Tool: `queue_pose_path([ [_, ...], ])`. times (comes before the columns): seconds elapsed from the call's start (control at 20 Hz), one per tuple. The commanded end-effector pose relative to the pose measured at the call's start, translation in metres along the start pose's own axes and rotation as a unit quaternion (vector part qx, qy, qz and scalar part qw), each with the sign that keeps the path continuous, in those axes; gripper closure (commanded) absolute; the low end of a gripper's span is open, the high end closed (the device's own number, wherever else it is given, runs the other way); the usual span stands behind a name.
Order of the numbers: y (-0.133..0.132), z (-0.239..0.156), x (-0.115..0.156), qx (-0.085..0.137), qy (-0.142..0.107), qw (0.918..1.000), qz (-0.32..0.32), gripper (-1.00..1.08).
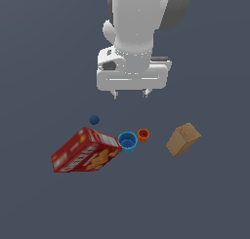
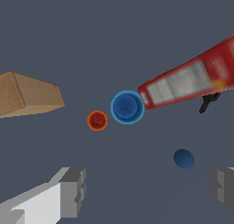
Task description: Pick up a designated object from a clutter of objects.
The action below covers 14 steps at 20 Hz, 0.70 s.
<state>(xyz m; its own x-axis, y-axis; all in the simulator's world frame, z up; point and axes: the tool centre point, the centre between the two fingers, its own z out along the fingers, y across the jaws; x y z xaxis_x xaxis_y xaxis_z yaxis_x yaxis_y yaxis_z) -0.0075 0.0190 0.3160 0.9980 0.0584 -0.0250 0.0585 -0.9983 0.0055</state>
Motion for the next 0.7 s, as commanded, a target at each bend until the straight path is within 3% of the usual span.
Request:
queue_pose_path([
  [0.0,0.0,0.0,0.0,0.0,0.0,1.0,0.0,-0.92],
  [0.65,-0.014,0.003,0.0,0.012,-0.011,0.9998,-0.011,-0.92],
])
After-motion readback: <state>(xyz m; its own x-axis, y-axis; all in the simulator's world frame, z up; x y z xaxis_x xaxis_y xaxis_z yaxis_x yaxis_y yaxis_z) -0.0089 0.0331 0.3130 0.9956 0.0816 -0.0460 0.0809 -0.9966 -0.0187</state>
